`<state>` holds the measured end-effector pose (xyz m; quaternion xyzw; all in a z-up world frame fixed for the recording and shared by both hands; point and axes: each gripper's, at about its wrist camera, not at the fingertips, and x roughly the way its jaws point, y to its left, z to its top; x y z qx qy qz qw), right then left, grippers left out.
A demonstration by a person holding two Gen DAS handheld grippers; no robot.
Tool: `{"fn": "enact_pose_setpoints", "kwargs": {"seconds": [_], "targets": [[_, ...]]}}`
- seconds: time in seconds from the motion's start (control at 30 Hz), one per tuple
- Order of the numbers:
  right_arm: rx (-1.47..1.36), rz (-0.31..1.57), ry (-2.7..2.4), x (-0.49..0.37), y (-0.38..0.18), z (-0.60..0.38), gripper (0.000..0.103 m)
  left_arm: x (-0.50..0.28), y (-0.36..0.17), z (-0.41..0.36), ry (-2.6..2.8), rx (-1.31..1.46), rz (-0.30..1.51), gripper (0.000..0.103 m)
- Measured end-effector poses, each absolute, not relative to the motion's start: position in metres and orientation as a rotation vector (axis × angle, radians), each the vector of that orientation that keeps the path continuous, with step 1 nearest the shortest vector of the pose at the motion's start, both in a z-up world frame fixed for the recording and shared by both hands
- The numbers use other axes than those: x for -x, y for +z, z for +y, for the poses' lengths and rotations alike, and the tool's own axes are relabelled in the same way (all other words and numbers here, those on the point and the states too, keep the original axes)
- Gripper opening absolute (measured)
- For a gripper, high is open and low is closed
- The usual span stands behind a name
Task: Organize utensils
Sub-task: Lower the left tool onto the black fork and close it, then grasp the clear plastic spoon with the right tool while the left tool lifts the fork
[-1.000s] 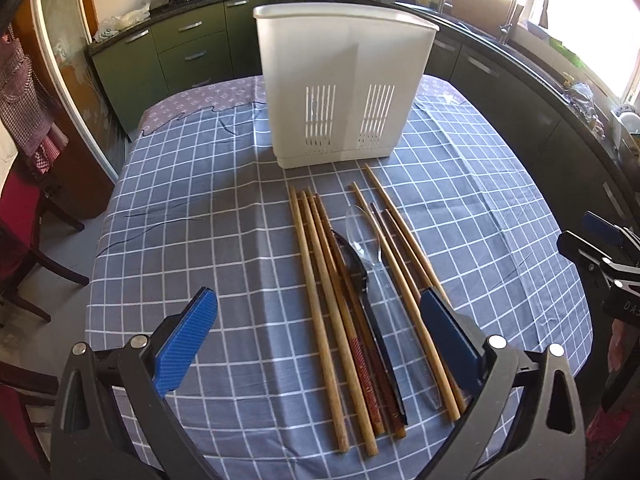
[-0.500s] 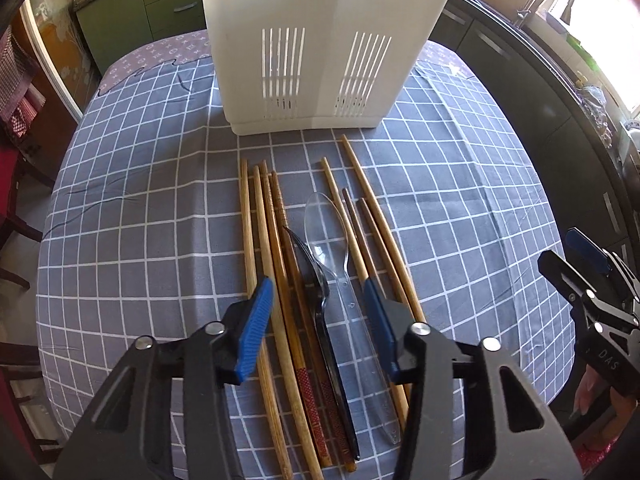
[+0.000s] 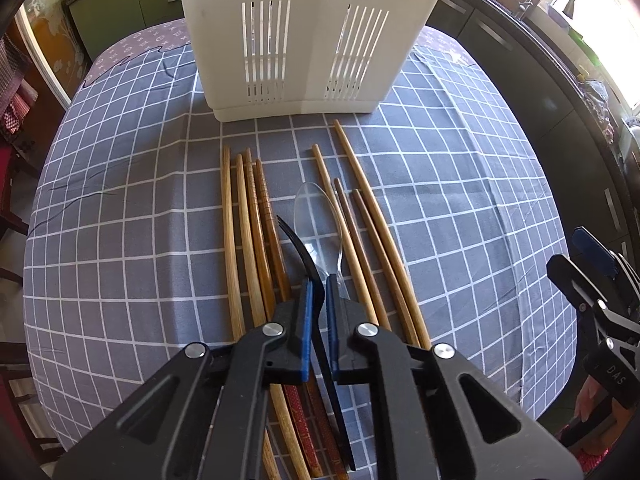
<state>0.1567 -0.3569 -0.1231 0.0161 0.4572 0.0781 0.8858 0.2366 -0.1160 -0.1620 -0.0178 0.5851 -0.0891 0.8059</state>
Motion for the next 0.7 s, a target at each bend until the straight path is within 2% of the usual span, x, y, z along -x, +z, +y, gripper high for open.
{"fn": "enact_pose_setpoints", "kwargs": {"seconds": [0.17,0.27,0.47,0.7], "targets": [[-0.017,0.949,0.163,-0.156,-0.121,-0.353,0.077,-0.236,-0.161,-0.114,-0.204,0.047,1.239,0.004],[-0.005,0.949,0.167,-0.155,-0.118,-0.349,0.071,-0.232,-0.152,-0.110,-0.211,0.054,1.206,0.004],[0.008,0.979,0.225,-0.157,-0.116,-0.328,0.069,-0.226,-0.124,-0.099,-0.209,0.066,1.124,0.004],[0.069,1.049,0.356,-0.165,-0.117,-0.269,0.034,-0.206,-0.089,-0.074,-0.202,0.055,1.018,0.004]]}}
